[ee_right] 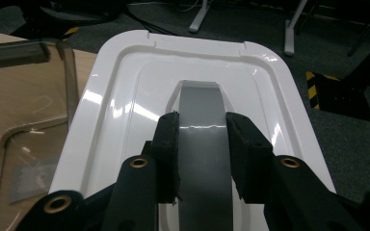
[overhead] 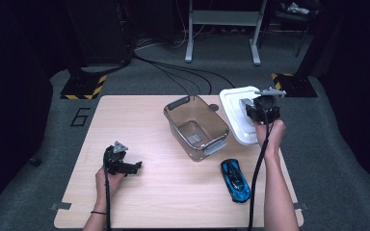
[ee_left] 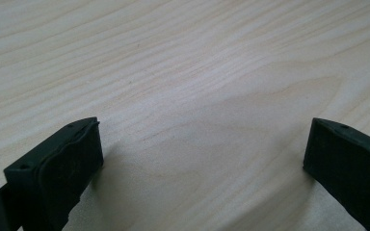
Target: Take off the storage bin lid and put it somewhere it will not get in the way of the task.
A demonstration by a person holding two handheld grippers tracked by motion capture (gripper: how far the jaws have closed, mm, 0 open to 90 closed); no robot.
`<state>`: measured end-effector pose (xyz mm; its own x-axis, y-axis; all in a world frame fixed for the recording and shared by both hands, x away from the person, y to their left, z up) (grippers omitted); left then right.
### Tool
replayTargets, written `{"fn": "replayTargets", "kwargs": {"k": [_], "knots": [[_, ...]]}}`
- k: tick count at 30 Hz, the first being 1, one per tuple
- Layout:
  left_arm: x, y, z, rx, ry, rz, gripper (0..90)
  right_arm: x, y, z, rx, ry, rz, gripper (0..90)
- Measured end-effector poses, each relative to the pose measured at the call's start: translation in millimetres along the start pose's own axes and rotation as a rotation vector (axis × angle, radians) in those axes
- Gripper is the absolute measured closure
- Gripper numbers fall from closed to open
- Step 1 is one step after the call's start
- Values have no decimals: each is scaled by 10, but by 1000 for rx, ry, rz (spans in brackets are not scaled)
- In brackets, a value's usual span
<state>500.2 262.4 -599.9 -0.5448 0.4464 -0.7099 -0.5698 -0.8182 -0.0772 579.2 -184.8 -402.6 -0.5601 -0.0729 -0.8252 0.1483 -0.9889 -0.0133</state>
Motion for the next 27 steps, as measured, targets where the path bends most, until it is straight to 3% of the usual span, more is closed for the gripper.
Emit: {"fn": "replayTargets", "kwargs": {"k": [12,27], "knots": [[-1,-3,0,-2,1,-1,1,140,256,-155,61,-18,-59,664],[1,-2,2,-5,1,3,2,442,354,-478,108,-59,-96,664]]}}
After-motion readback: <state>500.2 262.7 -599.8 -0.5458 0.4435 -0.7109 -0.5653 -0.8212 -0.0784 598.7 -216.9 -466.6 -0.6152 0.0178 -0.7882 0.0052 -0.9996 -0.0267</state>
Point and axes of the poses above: each handheld gripper's, and its own axes: z roughly backward along the jaws, x roughly out of its underside, y roughly to its right, the point moved 10 cm from there along -z, roughly forward along the jaws, and after that the axes turned 6 degrees about -z, right-handed, at the moved point
